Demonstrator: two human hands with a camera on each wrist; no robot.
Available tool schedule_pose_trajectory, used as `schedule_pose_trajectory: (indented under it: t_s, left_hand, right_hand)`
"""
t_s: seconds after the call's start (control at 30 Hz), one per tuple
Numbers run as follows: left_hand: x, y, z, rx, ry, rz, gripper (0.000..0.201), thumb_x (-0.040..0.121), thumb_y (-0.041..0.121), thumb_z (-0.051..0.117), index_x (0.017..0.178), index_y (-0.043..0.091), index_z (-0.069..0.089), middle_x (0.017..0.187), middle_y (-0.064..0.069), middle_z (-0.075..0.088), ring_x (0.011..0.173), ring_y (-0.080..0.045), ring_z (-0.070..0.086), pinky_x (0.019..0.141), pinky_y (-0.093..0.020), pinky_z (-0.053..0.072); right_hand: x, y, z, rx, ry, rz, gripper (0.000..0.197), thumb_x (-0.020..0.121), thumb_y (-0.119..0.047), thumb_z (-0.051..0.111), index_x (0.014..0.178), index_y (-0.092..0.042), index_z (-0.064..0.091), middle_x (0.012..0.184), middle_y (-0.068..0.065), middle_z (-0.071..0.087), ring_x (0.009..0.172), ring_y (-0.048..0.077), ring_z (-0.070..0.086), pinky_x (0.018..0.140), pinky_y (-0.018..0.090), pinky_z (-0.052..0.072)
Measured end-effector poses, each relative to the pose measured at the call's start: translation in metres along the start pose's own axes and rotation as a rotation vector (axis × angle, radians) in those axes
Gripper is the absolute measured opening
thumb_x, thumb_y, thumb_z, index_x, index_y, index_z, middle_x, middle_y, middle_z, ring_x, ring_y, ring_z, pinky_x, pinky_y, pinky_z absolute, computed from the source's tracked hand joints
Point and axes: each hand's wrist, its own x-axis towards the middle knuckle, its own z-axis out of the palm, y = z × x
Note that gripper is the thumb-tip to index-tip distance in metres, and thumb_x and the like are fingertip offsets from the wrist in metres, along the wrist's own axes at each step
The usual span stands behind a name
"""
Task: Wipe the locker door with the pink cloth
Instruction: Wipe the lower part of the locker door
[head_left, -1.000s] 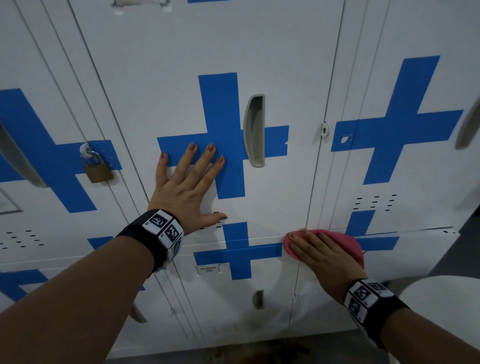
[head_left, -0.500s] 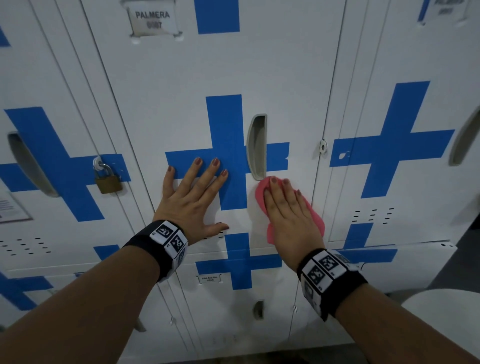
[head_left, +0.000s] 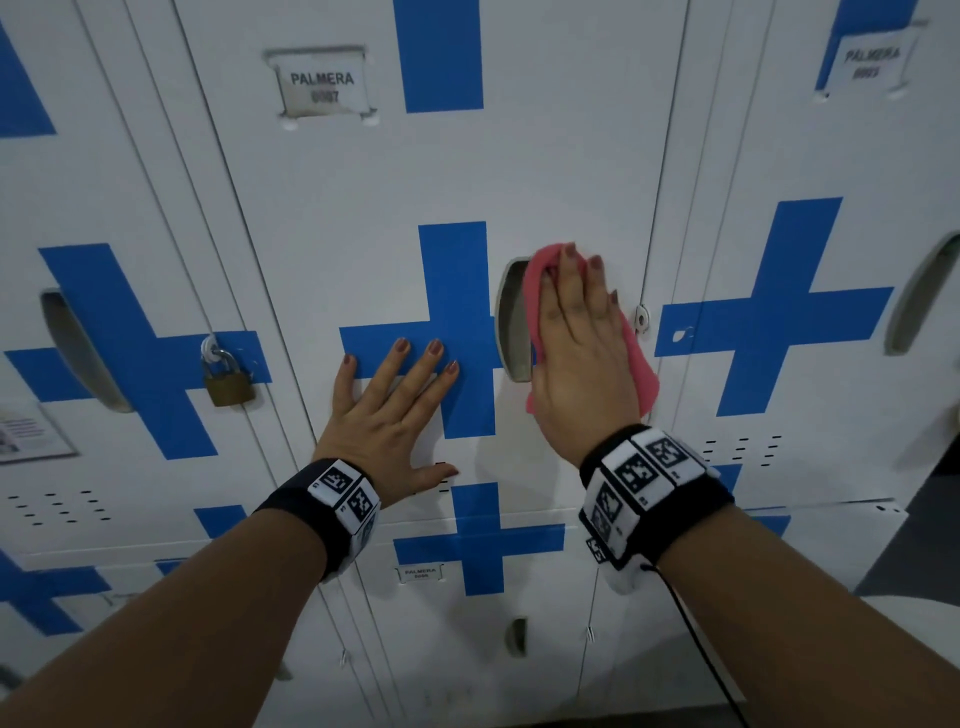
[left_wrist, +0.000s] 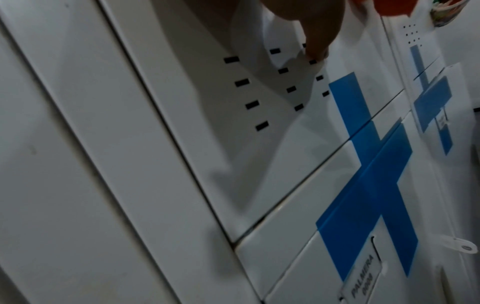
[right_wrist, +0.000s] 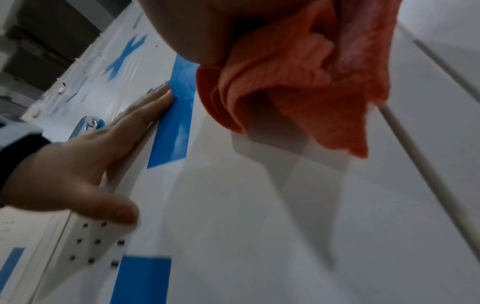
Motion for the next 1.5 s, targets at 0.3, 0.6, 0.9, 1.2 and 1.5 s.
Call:
schedule_pose_trajectory:
  t_s: [0.3,0.6,0.9,1.2,1.5]
  left_hand:
    - [0.000,0.000,-0.002,0.010,-0.012,0.001,0.122,0.062,0.078,0.057,0.150,0.023,-0.008,0.156,0.001,-0.018,0.144,-0.024,-0.016,0.111,-0.055,-0.014]
    - [-0.003,0.002,-0.006,-0.008,-0.022,0.007,0.119,0.062,0.073,0.060,0.150,0.024,-0.003,0.157,0.002,-0.014,0.144,-0.024,-0.012,0.112,-0.057,-0.008]
    - [-0.008,0.006,-0.006,-0.032,-0.043,-0.001,0.112,0.066,0.074,0.056,0.151,0.025,0.002,0.157,0.002,-0.013,0.144,-0.025,-0.012,0.112,-0.059,-0.005]
    - [-0.009,0.008,-0.006,-0.057,-0.041,-0.005,0.108,0.069,0.072,0.055,0.151,0.022,0.005,0.158,0.001,-0.008,0.145,-0.025,-0.009,0.112,-0.059,-0.003]
    - [-0.012,0.013,-0.008,-0.129,-0.031,-0.016,0.101,0.075,0.066,0.050,0.151,0.019,0.004,0.159,-0.002,-0.003,0.145,-0.028,-0.004,0.113,-0.057,-0.002]
  right_hand:
    - [0.000,0.001,0.003,-0.099,-0.063,-0.055,0.107,0.078,-0.018,0.068,0.146,-0.012,-0.014,0.152,0.000,-0.020,0.139,0.016,-0.027,0.112,0.029,-0.020]
    - [-0.035,0.020,0.030,-0.188,-0.091,-0.113,0.092,0.080,-0.015,0.047,0.146,-0.014,-0.017,0.154,0.003,-0.009,0.141,0.017,-0.023,0.116,0.034,-0.010]
    - [-0.077,0.039,0.049,-0.299,-0.216,-0.302,0.106,0.067,-0.006,0.057,0.148,-0.014,-0.010,0.156,0.002,-0.017,0.143,0.024,-0.013,0.113,0.039,-0.004]
    - [-0.043,0.001,0.027,-0.323,-0.234,-0.397,0.068,0.080,-0.011,0.021,0.148,-0.009,0.013,0.156,0.009,0.014,0.144,0.026,0.006,0.114,0.041,0.005]
    - [0.026,-0.044,0.002,-0.215,0.037,-0.127,0.085,0.077,-0.009,0.045,0.146,-0.006,-0.006,0.157,0.011,0.001,0.144,0.026,-0.003,0.115,0.039,-0.003]
